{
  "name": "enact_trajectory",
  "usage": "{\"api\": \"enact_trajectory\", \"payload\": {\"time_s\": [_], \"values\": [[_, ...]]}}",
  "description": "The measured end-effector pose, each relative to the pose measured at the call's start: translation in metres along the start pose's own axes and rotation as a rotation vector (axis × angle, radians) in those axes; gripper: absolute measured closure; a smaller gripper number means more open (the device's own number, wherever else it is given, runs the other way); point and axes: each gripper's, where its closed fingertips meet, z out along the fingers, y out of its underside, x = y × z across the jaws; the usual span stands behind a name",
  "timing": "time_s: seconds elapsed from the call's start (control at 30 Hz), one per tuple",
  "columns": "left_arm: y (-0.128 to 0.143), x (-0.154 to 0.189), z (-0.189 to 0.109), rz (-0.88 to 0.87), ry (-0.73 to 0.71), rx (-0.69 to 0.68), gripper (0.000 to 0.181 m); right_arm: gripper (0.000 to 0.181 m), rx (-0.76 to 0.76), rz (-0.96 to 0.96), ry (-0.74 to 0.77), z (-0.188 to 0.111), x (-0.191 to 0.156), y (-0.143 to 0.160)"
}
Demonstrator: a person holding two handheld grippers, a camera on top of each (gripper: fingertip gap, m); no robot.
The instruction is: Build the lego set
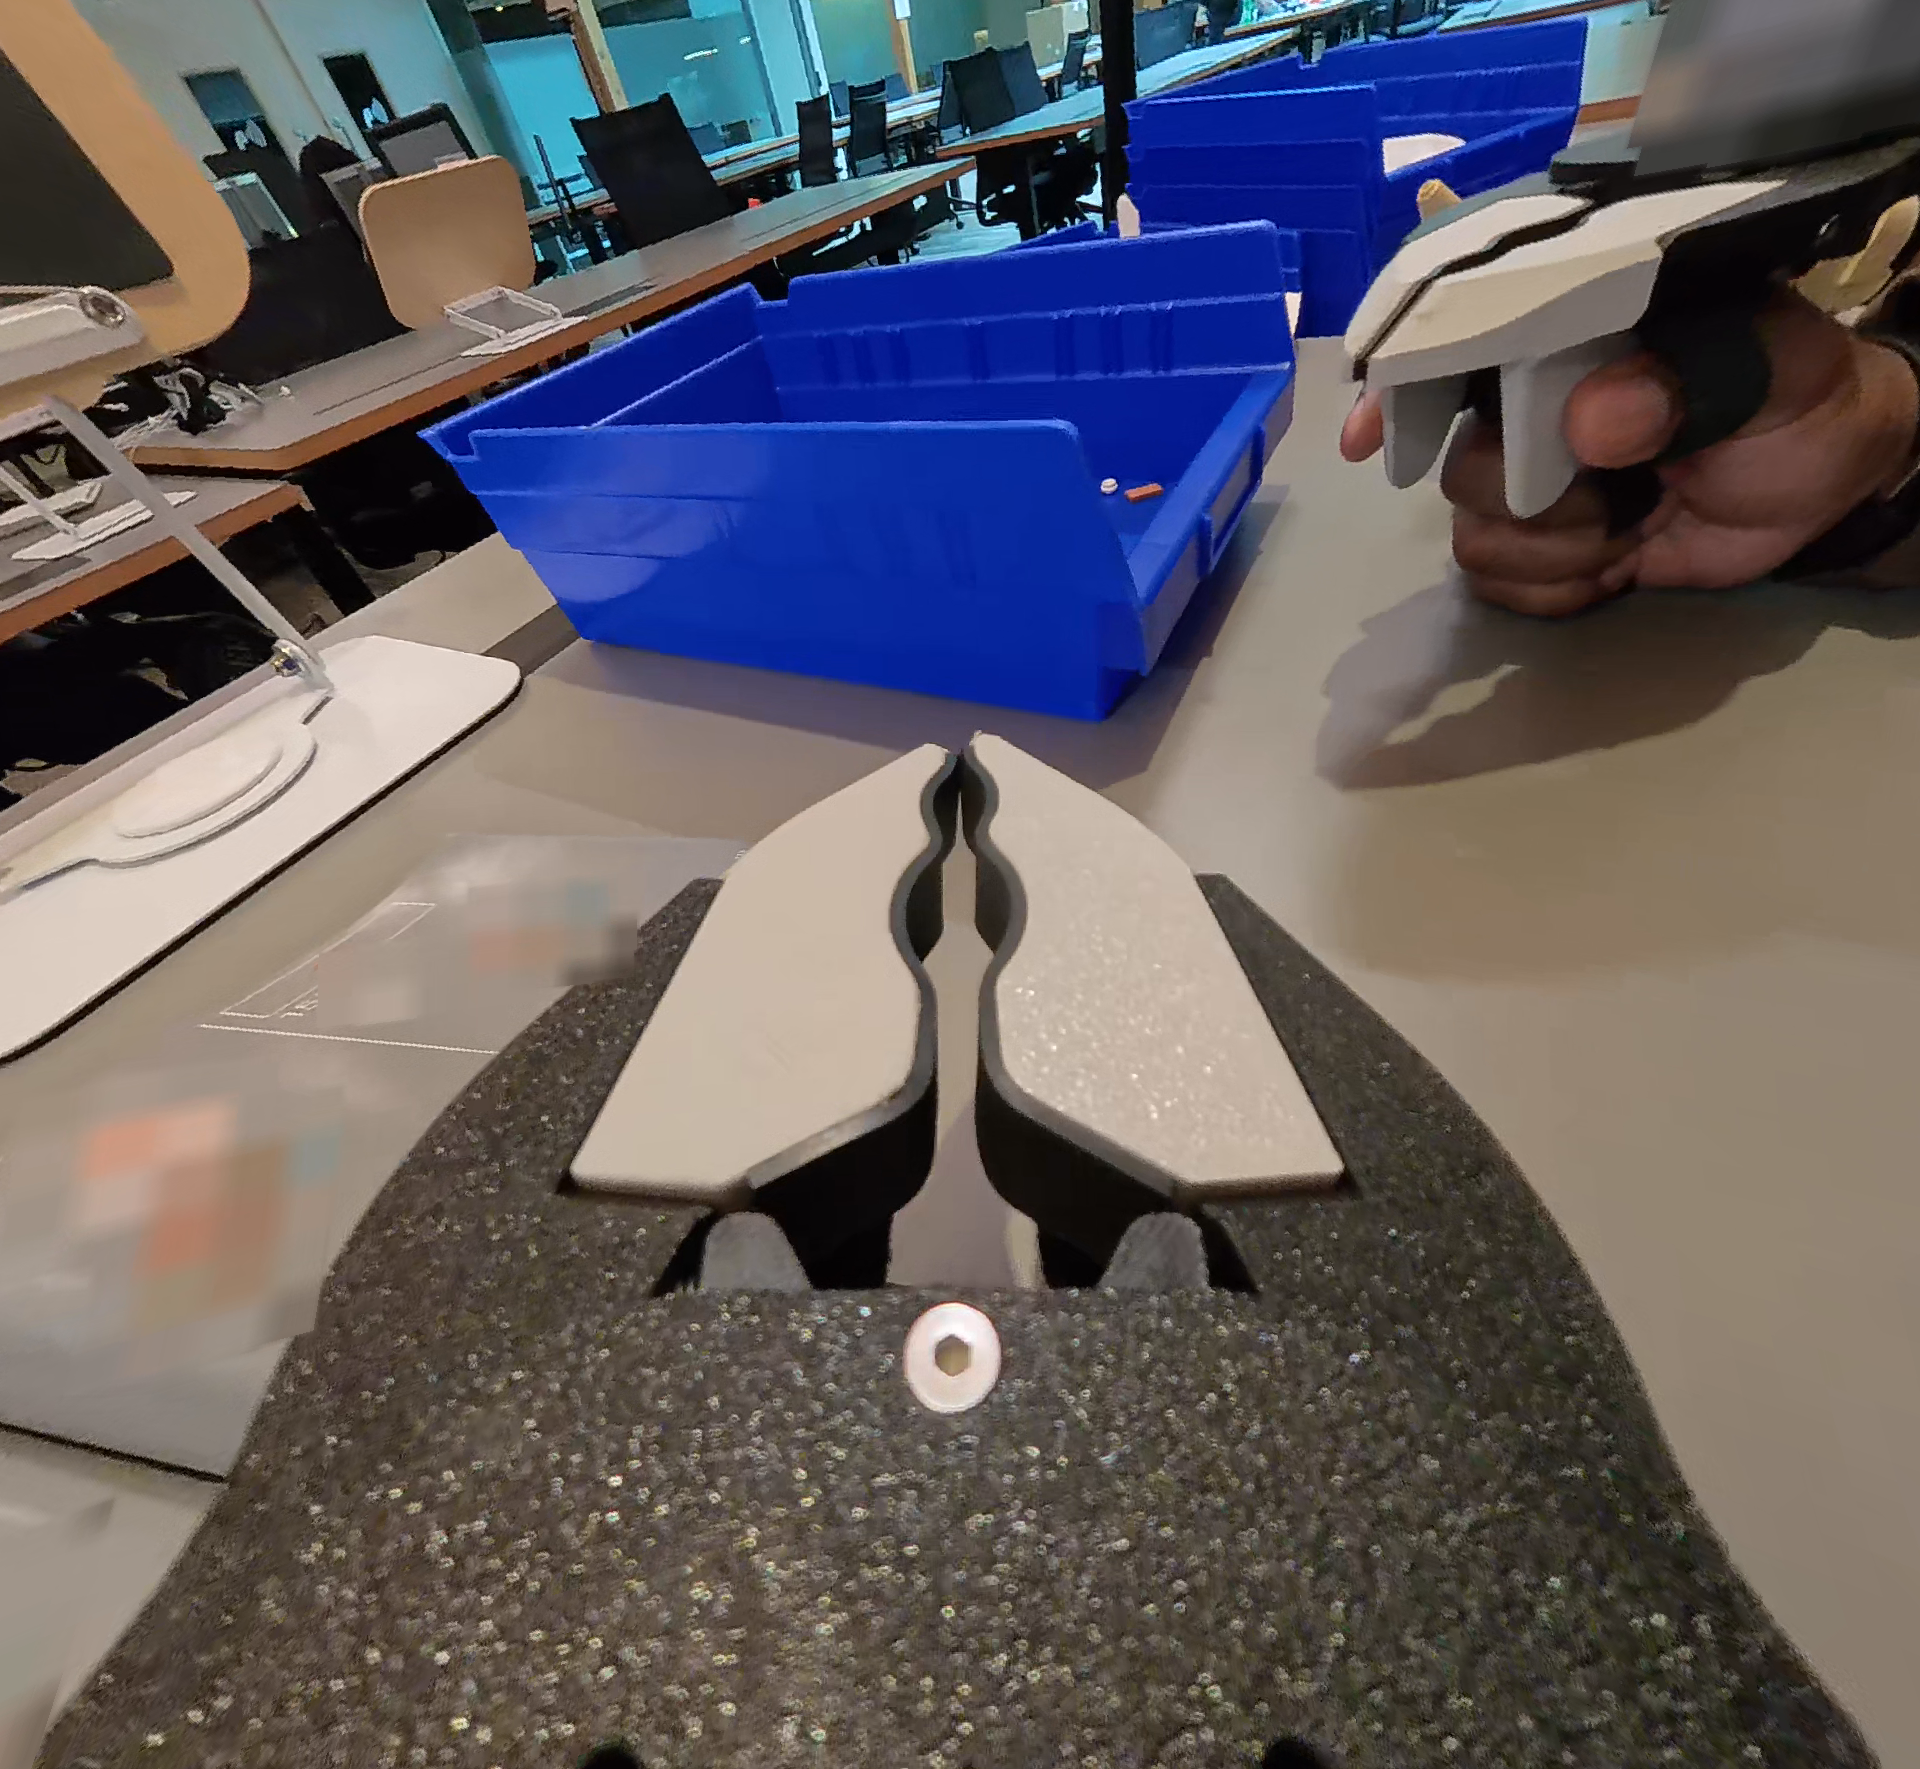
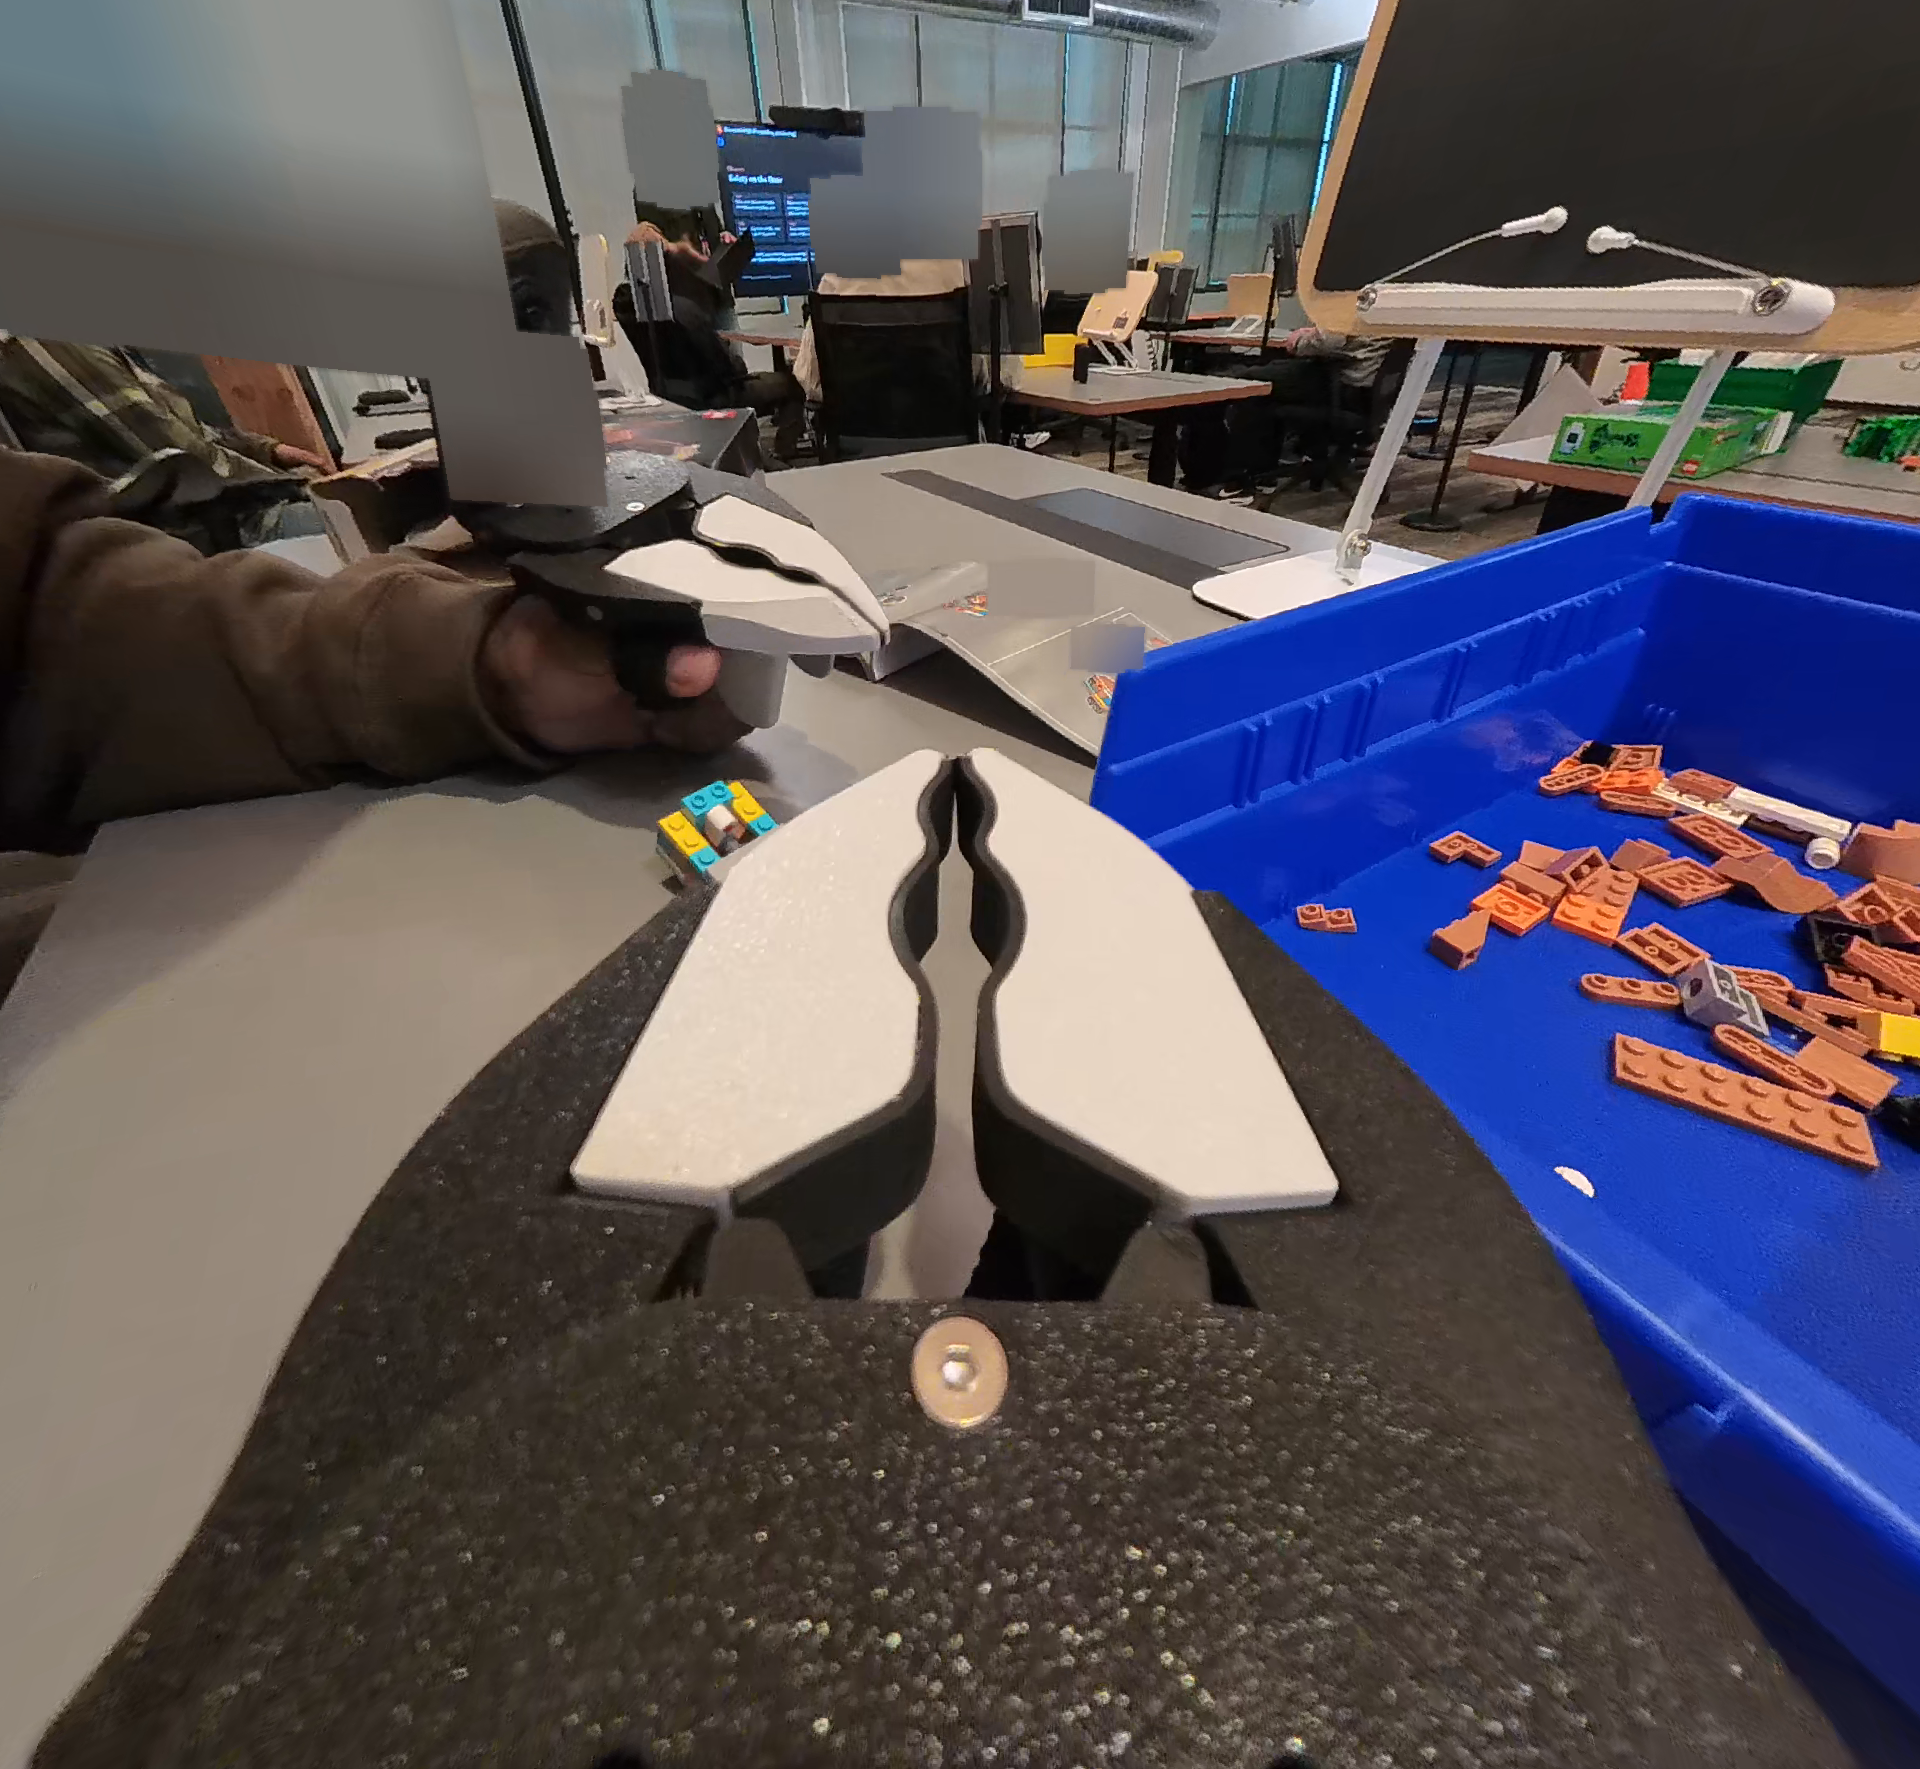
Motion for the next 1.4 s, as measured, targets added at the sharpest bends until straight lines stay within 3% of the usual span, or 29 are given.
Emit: {"api": "enact_trajectory", "payload": {"time_s": [0.37, 0.93, 1.1, 1.2, 1.4], "values": [[-0.002, -0.009, -0.002, -0.103, 0.011, 0.02, 0.181, 0.181, 0.008, 0.023, 0.003, -0.001, 0.003, -0.001], [-0.001, -0.008, -0.002, -0.09, 0.001, 0.013, 0.181, 0.181, -0.027, -0.009, 0.038, 0.002, 0.005, -0.005], [-0.001, -0.011, -0.001, -0.106, -0.007, 0.011, 0.181, 0.181, -0.191, -0.261, 0.029, -0.002, 0.007, -0.05], [0.001, -0.012, 0.0, -0.118, -0.009, 0.0, 0.181, 0.179, -0.355, -0.449, 0.011, -0.006, 0.037, -0.07], [0.002, -0.013, 0.003, -0.123, -0.01, -0.009, 0.181, 0.163, -0.669, -0.596, -0.212, 0.025, 0.128, -0.048]]}}
